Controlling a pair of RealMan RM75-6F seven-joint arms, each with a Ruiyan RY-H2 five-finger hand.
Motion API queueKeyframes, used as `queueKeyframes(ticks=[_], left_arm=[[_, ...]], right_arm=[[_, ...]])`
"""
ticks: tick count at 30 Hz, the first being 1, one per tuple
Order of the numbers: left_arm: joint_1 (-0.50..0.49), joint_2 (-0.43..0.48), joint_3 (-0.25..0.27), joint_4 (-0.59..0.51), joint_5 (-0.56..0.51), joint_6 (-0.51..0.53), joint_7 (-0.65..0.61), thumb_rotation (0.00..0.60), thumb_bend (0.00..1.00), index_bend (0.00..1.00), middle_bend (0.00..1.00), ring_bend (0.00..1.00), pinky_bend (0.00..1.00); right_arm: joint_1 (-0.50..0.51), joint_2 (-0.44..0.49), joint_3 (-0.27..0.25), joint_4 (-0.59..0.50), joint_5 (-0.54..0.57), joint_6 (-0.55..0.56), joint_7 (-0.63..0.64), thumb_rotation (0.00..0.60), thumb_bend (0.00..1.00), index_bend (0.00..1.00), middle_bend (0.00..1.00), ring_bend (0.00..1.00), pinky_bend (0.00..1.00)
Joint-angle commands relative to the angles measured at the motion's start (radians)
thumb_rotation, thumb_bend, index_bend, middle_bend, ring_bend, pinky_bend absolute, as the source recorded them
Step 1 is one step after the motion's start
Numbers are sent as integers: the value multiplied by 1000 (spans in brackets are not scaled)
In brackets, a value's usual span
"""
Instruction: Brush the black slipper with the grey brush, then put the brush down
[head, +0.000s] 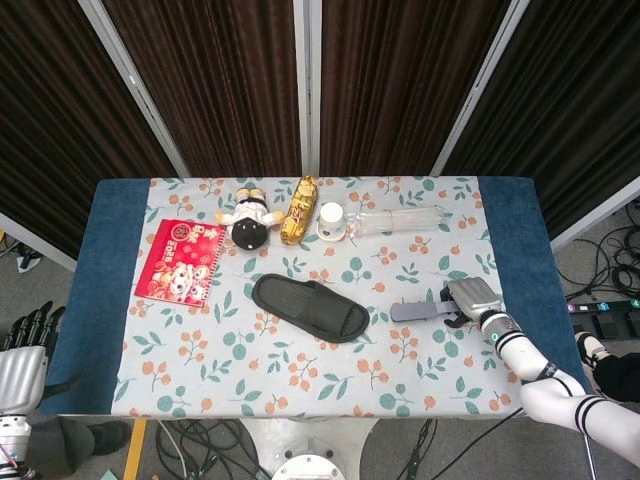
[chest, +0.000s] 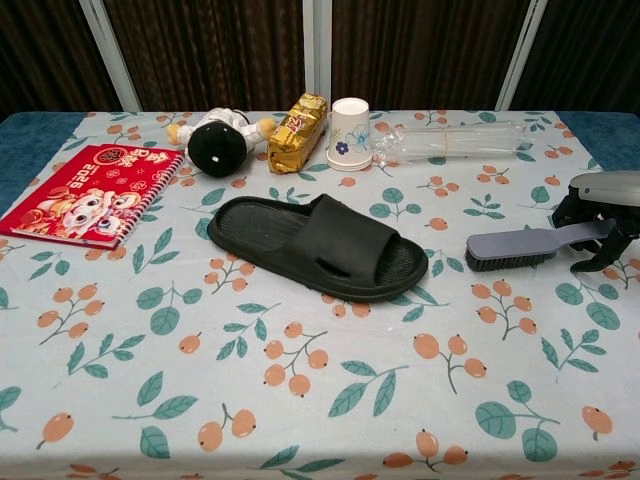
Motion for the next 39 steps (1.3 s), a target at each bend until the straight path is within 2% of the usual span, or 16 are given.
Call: queueKeyframes(ticks=[1, 6, 12, 16, 20, 24, 27, 33, 39], left_arm=[[2, -2, 1, 4, -1, 0, -6, 600, 172, 102, 77, 1, 92], [6, -7, 1, 9, -6, -1, -16, 600, 169, 102, 77, 1, 91], [7, -14, -6, 18, -5, 7, -26, 600, 158, 102, 77, 1, 92], [6, -14, -6, 25, 6, 12, -37, 600, 176, 102, 77, 1, 91], [-7, -3, -4, 22, 27, 2, -64, 600, 204, 102, 77, 1, 91], [-48, 18, -9, 8, 79, -23, -143, 600, 208, 102, 77, 1, 92], [-113, 37, -20, 3, 136, -71, -217, 600, 193, 102, 77, 1, 92], [-314, 51, -55, 26, 234, -248, -362, 600, 193, 102, 77, 1, 92], [-549, -8, -91, 105, 292, -454, -470, 600, 192, 102, 77, 1, 92]], right_arm=[[12, 0, -2, -3, 13, -16, -8, 600, 142, 786, 781, 768, 886], [21, -6, -5, -7, 35, -16, -42, 600, 159, 866, 821, 814, 936], [29, -1, -14, -23, 40, -10, -74, 600, 388, 992, 885, 902, 1000], [29, 22, -18, -58, 1, 0, -39, 600, 521, 1000, 922, 961, 1000], [7, 41, -14, -80, -67, 81, 24, 600, 541, 1000, 954, 1000, 1000], [-9, 75, -7, -120, -131, 168, 86, 600, 542, 1000, 971, 1000, 1000], [-7, 103, 2, -155, -171, 213, 126, 600, 543, 1000, 978, 1000, 1000], [18, 154, 33, -227, -200, 255, 139, 600, 545, 1000, 987, 1000, 1000], [33, 193, 59, -282, -172, 260, 112, 600, 547, 1000, 989, 1000, 1000]])
